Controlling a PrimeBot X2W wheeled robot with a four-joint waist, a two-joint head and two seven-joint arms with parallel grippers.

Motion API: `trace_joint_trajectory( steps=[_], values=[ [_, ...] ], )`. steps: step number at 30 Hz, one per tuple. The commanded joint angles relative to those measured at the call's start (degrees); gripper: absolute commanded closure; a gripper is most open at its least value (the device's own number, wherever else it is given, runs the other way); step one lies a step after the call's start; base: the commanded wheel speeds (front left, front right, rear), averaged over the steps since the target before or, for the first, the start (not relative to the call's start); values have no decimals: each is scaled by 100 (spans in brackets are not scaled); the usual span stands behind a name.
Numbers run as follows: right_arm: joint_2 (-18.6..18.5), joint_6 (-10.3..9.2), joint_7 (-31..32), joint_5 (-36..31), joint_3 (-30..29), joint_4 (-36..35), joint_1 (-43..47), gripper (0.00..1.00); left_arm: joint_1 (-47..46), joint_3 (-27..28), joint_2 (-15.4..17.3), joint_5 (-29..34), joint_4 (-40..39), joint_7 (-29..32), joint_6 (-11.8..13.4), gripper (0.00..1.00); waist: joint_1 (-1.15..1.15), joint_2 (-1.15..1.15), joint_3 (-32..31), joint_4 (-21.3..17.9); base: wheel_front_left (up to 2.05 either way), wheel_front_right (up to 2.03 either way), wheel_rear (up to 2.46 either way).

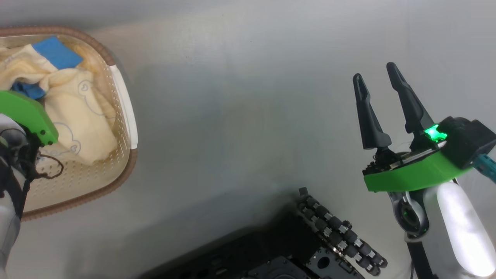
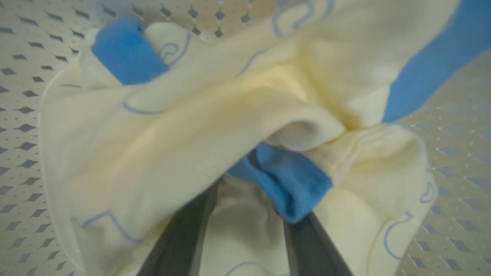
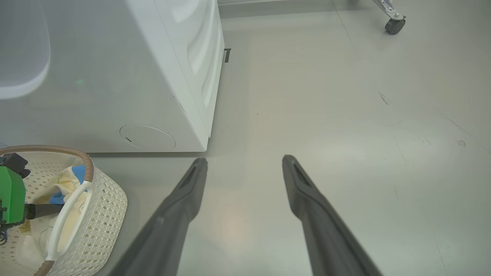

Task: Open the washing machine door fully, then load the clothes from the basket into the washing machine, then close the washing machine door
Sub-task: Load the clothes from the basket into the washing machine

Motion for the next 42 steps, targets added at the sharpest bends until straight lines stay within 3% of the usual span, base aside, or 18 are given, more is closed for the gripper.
trace_joint_trajectory(
  steps=[1,3,14,32,35,42],
  values=[
    [-56,-16,-54,42,54,-180,189,0,78,36,143,6,102,-14,4,62,0,0,8,-3,0,0,0],
    [-56,-16,-54,38,40,-200,208,0,69,-1,99,0,191,-6,4,100,0,0,3,0,0,0,0],
    [-56,-16,-55,-8,-57,-229,183,0,70,-133,36,-52,368,-224,4,100,0,0,-133,71,0,0,0],
    [-56,-16,-31,-458,-434,-16,160,0,420,-257,-268,32,113,-1691,9,100,0,0,-1295,754,0,0,0],
    [-56,-16,26,-540,-498,1,196,0,561,-123,-270,116,-186,-1738,99,100,0,0,-1574,874,0,0,0],
    [-56,-16,217,-692,-645,-12,349,0,1469,740,-142,707,-1889,-1744,618,100,0,0,-2239,1101,0,0,0]
  ],
)
